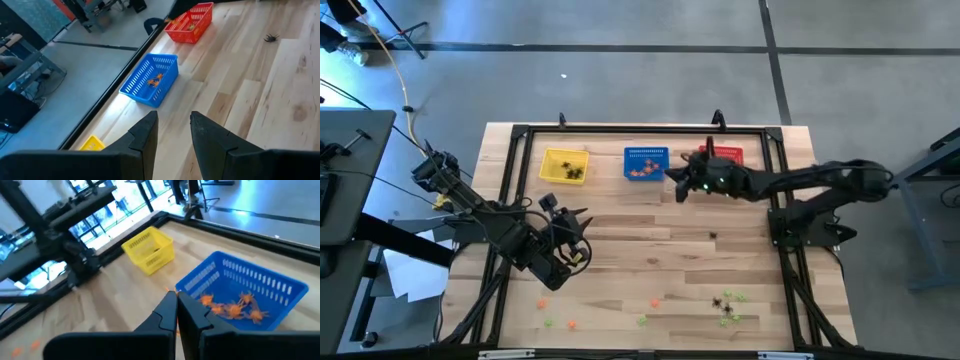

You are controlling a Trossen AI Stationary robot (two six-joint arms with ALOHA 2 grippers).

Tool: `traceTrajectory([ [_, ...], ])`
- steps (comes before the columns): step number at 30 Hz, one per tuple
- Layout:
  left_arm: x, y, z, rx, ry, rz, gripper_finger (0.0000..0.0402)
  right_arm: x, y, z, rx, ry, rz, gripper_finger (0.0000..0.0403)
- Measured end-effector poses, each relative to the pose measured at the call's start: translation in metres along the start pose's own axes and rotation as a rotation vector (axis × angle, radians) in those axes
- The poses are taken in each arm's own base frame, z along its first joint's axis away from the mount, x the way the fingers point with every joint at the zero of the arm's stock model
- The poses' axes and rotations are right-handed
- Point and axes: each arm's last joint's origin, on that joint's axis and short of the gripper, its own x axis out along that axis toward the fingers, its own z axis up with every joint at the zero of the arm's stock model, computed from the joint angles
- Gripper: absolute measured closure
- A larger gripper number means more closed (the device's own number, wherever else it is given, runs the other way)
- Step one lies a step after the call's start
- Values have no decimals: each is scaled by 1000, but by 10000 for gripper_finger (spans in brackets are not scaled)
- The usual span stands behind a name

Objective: Sort Halloween decoration
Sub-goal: Put the orange spider toy into the blue basket

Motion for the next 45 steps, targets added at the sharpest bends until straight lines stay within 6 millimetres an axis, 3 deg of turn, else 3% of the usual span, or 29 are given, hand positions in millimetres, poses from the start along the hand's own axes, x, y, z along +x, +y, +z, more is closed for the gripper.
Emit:
traceTrajectory([
  [5, 0, 0, 0, 1, 0, 0, 300, 34, -19, 2, 18, 37, -11, 403],
  [12, 0, 0, 0, 14, 1, 1, 300, 86, -15, 13, -92, 136, -41, 403],
  [19, -1, 0, -1, 33, 6, -4, 300, 116, -18, 21, -194, 311, -206, 403],
  [33, -1, 1, -2, 59, 15, 2, 300, 123, -20, 22, -206, 339, -224, 395],
  [45, -1, 1, -3, 57, 36, -16, 300, 116, -18, 29, -231, 338, -218, 288],
])
